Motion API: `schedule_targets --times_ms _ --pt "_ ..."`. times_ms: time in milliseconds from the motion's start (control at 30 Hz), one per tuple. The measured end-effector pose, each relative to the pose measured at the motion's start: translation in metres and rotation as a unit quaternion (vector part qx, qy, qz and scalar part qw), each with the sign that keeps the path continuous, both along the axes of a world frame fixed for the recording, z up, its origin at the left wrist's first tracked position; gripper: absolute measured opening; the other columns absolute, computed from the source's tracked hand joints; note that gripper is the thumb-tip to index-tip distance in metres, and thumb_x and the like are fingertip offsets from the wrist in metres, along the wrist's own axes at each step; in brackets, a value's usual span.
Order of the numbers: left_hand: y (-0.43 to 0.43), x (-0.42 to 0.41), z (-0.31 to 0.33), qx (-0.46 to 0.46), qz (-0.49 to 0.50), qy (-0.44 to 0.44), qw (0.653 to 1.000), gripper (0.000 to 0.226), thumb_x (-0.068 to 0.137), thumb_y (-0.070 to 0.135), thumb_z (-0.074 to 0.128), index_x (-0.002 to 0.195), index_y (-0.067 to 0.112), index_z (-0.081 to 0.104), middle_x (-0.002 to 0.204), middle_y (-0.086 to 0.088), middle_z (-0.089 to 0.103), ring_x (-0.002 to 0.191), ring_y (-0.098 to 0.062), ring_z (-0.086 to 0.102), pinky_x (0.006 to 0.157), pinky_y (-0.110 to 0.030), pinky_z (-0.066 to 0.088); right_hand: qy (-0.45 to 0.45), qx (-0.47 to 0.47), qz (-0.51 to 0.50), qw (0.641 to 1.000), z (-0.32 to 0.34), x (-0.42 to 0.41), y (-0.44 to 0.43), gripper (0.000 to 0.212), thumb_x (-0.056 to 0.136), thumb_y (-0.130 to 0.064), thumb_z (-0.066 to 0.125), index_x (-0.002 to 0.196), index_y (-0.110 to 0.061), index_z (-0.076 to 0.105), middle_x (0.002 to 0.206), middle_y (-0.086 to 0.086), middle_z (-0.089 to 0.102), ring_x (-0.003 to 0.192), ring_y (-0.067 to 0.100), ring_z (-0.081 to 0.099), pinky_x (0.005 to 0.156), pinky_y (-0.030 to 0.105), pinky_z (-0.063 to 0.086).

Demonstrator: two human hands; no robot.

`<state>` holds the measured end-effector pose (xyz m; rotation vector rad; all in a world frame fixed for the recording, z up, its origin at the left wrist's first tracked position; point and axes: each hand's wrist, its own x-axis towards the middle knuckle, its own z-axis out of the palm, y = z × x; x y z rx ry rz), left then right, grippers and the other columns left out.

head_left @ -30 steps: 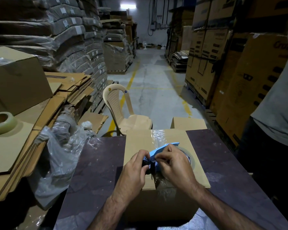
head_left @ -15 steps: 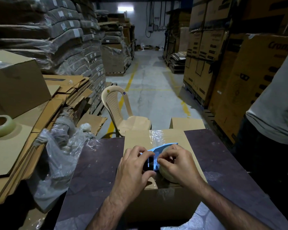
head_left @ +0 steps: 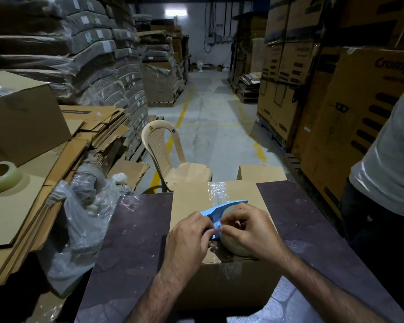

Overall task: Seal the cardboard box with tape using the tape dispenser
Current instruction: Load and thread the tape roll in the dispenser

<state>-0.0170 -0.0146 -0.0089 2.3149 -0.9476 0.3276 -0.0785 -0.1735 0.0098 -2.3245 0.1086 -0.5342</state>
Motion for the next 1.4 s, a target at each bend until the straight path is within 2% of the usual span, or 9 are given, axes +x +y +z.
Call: schedule_targets --times_ms 133,267,533,733,833,1000,1100,1233,1400 --pt "0.002 0.0 -0.002 -0.005 0.011 0.018 1.0 0.007 0.088 0.031 0.064 0.085 0.025 0.062 0.086 0.013 0.057 0.075 -0.002 0.053 0.065 -0.015 0.046 0.044 -0.136 0.062 0.988 0.002 -0.011 -0.015 0.037 0.074 -0.051 0.066 0.102 -0.027 0.065 0.102 -0.015 0.062 0.094 0.001 0.055 0.083 0.021 0.047" --pt "0.0 -0.002 -0.004 -0.015 0.017 0.025 0.999 0.007 0.087 0.028 0.065 0.083 0.025 0.061 0.085 0.012 0.058 0.074 -0.003 0.053 0.062 -0.013 0.042 0.069 -0.234 0.069 0.967 -0.005 -0.016 -0.023 0.047 0.076 -0.059 0.056 0.107 -0.024 0.058 0.107 -0.01 0.064 0.098 0.009 0.057 0.097 0.031 0.04" --pt "0.005 -0.005 -0.013 -0.054 0.019 0.045 0.997 0.014 0.083 0.014 0.067 0.075 0.019 0.058 0.078 0.01 0.055 0.07 -0.006 0.053 0.062 -0.023 0.046 0.067 -0.299 0.092 0.947 -0.016 -0.02 -0.031 0.043 0.087 -0.048 0.046 0.109 -0.016 0.064 0.095 0.0 0.067 0.089 0.02 0.062 0.09 0.038 0.049" --pt "0.015 0.003 -0.012 -0.072 0.044 0.061 0.995 0.015 0.084 0.012 0.068 0.074 0.019 0.059 0.073 0.014 0.051 0.07 -0.001 0.052 0.056 -0.01 0.038 0.072 -0.294 0.103 0.948 -0.012 -0.023 -0.037 0.039 0.087 -0.046 0.048 0.113 -0.019 0.06 0.103 -0.002 0.065 0.094 0.018 0.057 0.088 0.033 0.049" --pt "0.017 0.003 -0.011 -0.079 0.019 0.051 0.995 0.019 0.084 0.012 0.069 0.073 0.02 0.056 0.073 0.014 0.05 0.069 -0.004 0.052 0.056 -0.014 0.039 0.069 -0.268 0.089 0.957 -0.008 -0.029 -0.037 0.038 0.086 -0.043 0.054 0.119 -0.024 0.048 0.108 -0.003 0.064 0.098 0.015 0.056 0.086 0.034 0.051" --pt "0.018 -0.001 -0.013 -0.078 -0.021 0.033 0.996 0.014 0.087 0.017 0.065 0.079 0.022 0.055 0.08 0.015 0.052 0.074 -0.004 0.054 0.058 -0.026 0.05 0.074 -0.315 0.07 0.943 -0.003 -0.023 -0.021 0.068 0.081 -0.036 0.053 0.141 -0.033 0.021 0.118 0.001 0.056 0.095 0.018 0.058 0.083 0.028 0.046" --pt "0.017 0.0 -0.009 -0.071 -0.04 0.016 0.997 0.009 0.088 0.021 0.064 0.083 0.024 0.057 0.084 0.015 0.054 0.075 -0.003 0.056 0.059 -0.027 0.052 0.038 -0.344 0.026 0.938 -0.003 -0.01 -0.011 0.054 0.084 -0.045 0.049 0.136 -0.034 0.039 0.108 0.001 0.052 0.081 0.016 0.057 0.069 0.027 0.049" --pt "0.016 -0.004 -0.006 -0.067 -0.059 0.015 0.996 0.005 0.087 0.025 0.063 0.088 0.026 0.058 0.088 0.015 0.055 0.076 -0.003 0.057 0.062 -0.028 0.054 0.047 -0.348 0.032 0.936 -0.005 0.006 -0.007 0.04 0.084 -0.049 0.057 0.121 -0.035 0.056 0.122 0.001 0.046 0.098 0.018 0.051 0.081 0.038 0.047" --pt "0.017 -0.003 -0.009 -0.072 -0.049 0.02 0.996 0.002 0.09 0.026 0.061 0.09 0.026 0.059 0.089 0.014 0.057 0.078 -0.003 0.057 0.064 -0.027 0.054 0.032 -0.332 0.093 0.938 -0.003 0.01 -0.006 0.02 0.085 -0.043 0.059 0.103 -0.036 0.066 0.117 -0.005 0.048 0.092 0.009 0.041 0.07 0.025 0.034"
